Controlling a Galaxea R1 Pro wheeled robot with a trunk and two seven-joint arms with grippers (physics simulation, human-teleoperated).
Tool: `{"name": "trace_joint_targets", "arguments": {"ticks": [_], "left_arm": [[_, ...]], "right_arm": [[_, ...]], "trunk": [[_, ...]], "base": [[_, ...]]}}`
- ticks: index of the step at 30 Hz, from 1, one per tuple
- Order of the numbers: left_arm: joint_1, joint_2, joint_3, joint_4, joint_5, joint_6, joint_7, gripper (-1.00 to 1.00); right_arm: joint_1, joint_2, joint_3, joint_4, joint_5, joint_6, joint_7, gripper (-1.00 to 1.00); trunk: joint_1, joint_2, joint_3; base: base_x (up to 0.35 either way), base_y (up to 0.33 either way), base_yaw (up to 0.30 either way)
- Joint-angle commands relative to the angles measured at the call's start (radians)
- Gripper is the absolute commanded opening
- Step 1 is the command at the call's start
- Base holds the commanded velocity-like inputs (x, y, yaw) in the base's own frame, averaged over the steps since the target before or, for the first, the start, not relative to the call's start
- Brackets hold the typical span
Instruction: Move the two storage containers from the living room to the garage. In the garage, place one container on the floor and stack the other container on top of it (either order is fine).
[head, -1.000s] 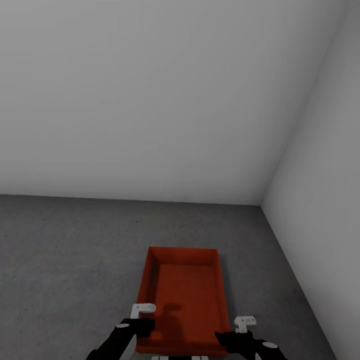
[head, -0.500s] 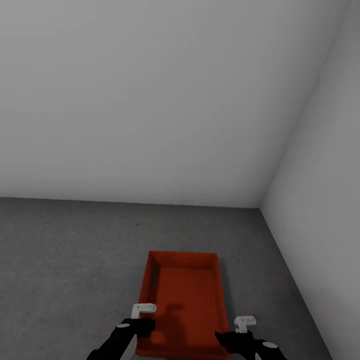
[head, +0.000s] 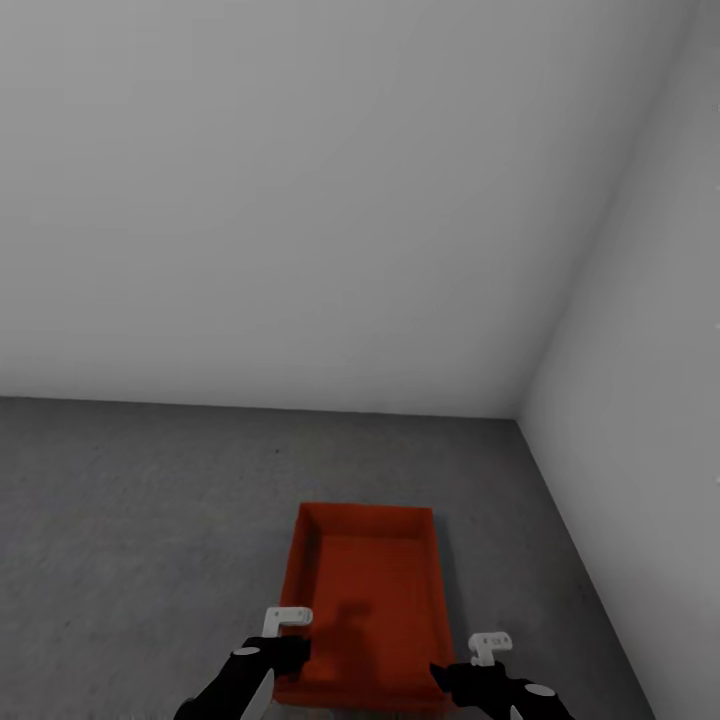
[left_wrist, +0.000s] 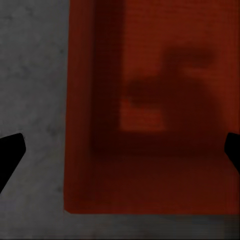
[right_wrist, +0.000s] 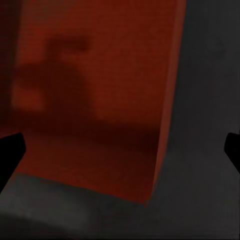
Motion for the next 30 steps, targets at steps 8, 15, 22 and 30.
{"name": "trace_joint_targets", "arguments": {"ticks": [8,15,22,30], "left_arm": [[0.000,0.000,-0.007,-0.002,0.005,0.006,0.008,1.00],[0.000,-0.001,-0.007,-0.002,0.005,0.005,0.008,1.00],[0.000,0.016,-0.002,-0.001,0.002,0.004,0.013,1.00],[0.000,0.115,0.009,0.200,0.003,-0.104,0.013,1.00]], "right_arm": [[0.000,-0.001,0.007,-0.002,-0.010,0.006,-0.001,1.00],[0.000,-0.001,0.007,-0.002,-0.010,0.006,-0.001,1.00],[0.000,-0.001,0.007,-0.002,-0.009,0.006,-0.007,1.00],[0.000,-0.010,0.005,0.036,0.026,-0.003,-0.022,1.00]], "trunk": [[-0.031,0.056,0.024],[-0.058,0.105,0.046],[-0.085,0.154,0.068],[-0.116,0.210,0.093]], "base": [[-0.320,0.000,0.000],[-0.336,0.000,0.000],[-0.321,0.000,0.000],[-0.070,0.000,0.000]]}}
